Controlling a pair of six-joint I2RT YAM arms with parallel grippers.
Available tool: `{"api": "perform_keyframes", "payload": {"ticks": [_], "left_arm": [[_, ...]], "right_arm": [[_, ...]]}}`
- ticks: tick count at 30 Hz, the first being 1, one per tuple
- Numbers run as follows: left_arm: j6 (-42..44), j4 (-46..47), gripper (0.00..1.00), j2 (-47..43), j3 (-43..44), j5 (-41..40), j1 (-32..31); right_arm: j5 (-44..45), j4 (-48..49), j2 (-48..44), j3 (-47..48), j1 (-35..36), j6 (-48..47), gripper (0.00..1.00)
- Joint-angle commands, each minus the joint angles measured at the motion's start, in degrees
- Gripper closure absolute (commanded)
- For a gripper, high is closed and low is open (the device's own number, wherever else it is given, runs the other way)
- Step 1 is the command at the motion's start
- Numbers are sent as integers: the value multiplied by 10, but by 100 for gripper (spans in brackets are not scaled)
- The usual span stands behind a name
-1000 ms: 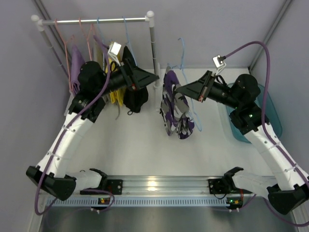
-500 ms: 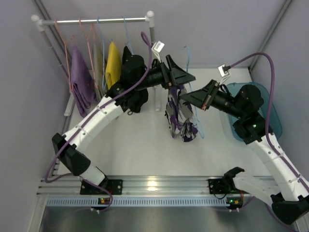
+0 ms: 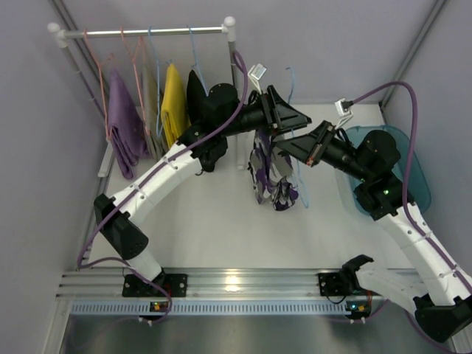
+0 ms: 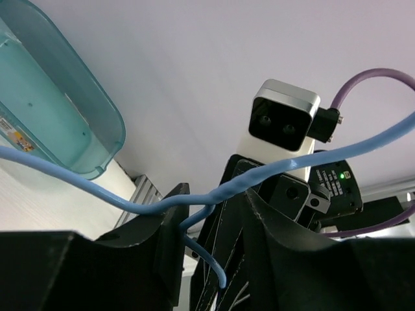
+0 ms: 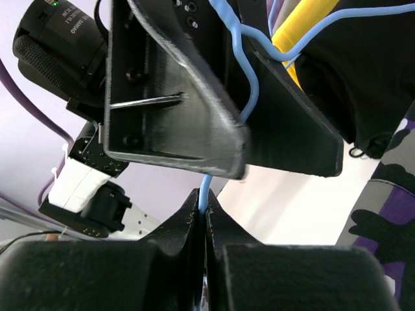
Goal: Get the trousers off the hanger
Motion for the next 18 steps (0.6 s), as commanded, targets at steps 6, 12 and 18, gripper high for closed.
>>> {"api": "perform_keyframes", "payload": {"ticks": [6,12,18], "left_arm": [[-30,52,78,-3,46,-5,-1],[-28,43,98,-15,46,2,15],[-19,31,100,-31,41,8,40]], "right_arm": [[26,134,1,15,10,-48,99],[42,100,-15,3,11,-104,70],[125,22,-91,-24,2,-194,52]]}}
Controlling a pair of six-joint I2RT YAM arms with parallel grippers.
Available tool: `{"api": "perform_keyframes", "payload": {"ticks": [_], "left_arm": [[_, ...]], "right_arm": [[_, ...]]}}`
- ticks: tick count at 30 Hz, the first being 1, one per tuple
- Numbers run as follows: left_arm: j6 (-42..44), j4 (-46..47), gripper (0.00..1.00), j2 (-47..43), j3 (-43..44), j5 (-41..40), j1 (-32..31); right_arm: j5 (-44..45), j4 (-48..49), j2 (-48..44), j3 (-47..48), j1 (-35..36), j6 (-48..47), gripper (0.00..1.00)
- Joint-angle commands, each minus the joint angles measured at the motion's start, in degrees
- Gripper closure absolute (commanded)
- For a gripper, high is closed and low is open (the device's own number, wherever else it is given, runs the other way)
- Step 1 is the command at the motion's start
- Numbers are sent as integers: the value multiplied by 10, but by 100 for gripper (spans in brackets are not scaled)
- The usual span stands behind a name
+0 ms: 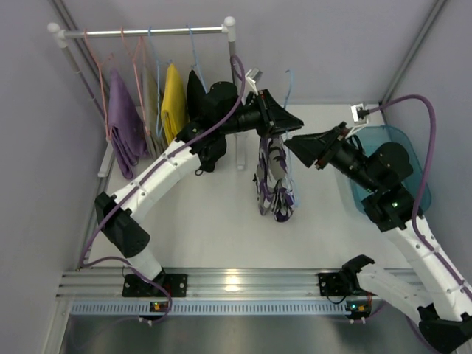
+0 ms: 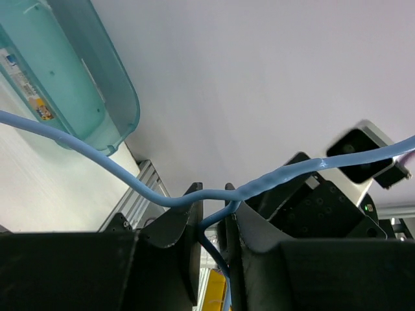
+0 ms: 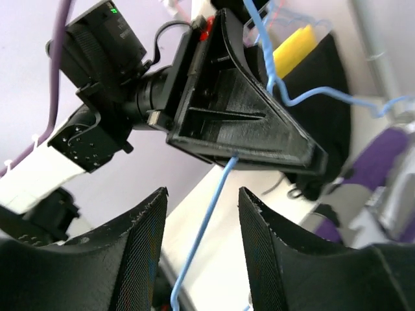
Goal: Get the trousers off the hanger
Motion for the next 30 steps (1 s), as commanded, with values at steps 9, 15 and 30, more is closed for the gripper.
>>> {"api": "perform_keyframes", "payload": {"ticks": [9,15,30], "left_arm": [[18,101,100,-48,45,16,26],[8,41,100,-38,98,-32,26],[-14,61,100,-3,196,-60,25]], "right_arm": [[160,-111,-201,-104,-11,-203,38],[137,-62,-229,-205,-11,-236,1],[93,62,-244,-379,-11,-299,0]]}}
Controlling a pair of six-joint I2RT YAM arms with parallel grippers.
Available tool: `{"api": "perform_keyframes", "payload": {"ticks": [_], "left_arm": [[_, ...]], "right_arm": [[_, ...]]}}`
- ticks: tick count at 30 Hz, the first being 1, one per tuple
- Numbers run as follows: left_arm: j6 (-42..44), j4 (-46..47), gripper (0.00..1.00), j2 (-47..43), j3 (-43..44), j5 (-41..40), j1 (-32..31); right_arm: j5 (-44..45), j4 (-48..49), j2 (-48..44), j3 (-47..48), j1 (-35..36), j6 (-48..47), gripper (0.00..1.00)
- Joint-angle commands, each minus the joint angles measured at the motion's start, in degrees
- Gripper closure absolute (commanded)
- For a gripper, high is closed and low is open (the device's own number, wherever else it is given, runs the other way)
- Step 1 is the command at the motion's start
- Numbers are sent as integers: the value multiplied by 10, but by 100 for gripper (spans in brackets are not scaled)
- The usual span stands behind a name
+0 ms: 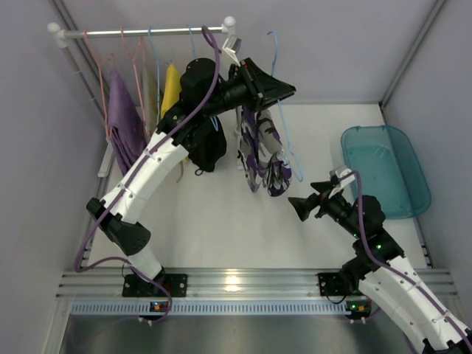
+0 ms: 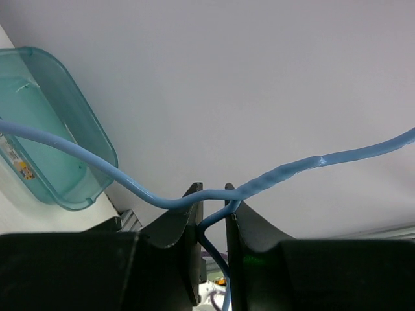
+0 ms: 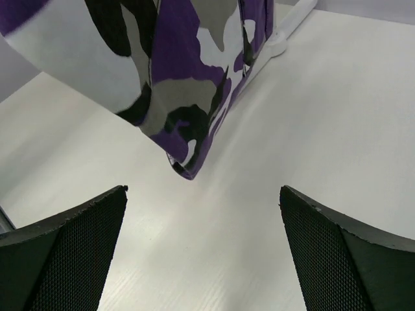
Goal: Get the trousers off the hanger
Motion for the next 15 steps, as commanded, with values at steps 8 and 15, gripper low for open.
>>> {"api": "perform_keyframes", "payload": {"ticks": [8,15], "left_arm": [[-18,123,100,-4,64,-23,-2],[-25,124,100,0,76,-22,-2]], "right_arm": [[-9,214,107,-24,10,2,1],[17,301,182,-28,39,57,1]]}}
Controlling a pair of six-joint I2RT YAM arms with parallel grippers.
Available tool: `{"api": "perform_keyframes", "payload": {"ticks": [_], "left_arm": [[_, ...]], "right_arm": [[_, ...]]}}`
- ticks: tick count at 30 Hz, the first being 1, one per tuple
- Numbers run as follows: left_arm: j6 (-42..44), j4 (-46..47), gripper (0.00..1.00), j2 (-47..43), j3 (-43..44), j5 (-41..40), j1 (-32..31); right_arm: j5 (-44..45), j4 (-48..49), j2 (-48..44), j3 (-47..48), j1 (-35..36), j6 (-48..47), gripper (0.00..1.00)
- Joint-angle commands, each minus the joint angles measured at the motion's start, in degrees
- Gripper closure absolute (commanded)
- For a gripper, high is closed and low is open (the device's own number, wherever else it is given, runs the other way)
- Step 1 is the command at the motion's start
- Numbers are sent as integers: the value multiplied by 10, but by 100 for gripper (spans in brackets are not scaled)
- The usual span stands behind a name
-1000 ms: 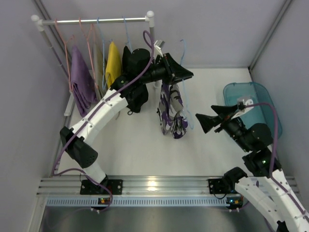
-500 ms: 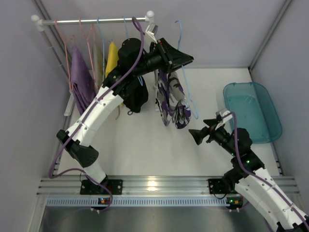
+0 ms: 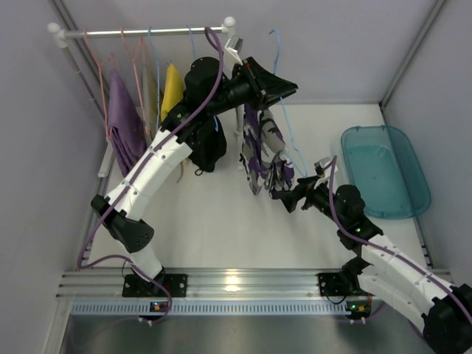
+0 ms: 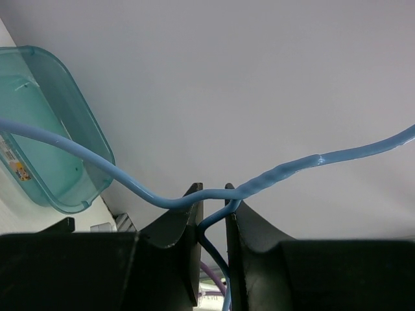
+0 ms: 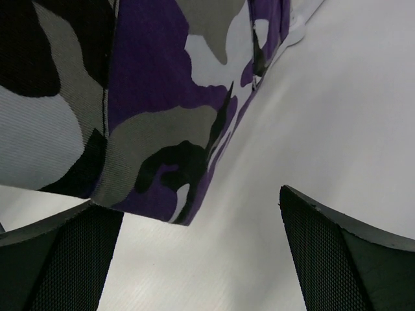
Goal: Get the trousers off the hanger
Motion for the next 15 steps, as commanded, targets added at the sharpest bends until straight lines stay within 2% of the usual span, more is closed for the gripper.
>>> {"api": "perform_keyframes", "payload": {"ticks": [1,7,15], "left_arm": [[-5,125,100,-21,55,-4,-2],[-10,126,100,-14,63,-1,-8],[-10,126,100,-10,66,-3,-21]], "right_arm": [[19,113,6,-2,20,20,1],[84,119,22,14,28,13,1],[115,140,46,37,34,0,10]]}}
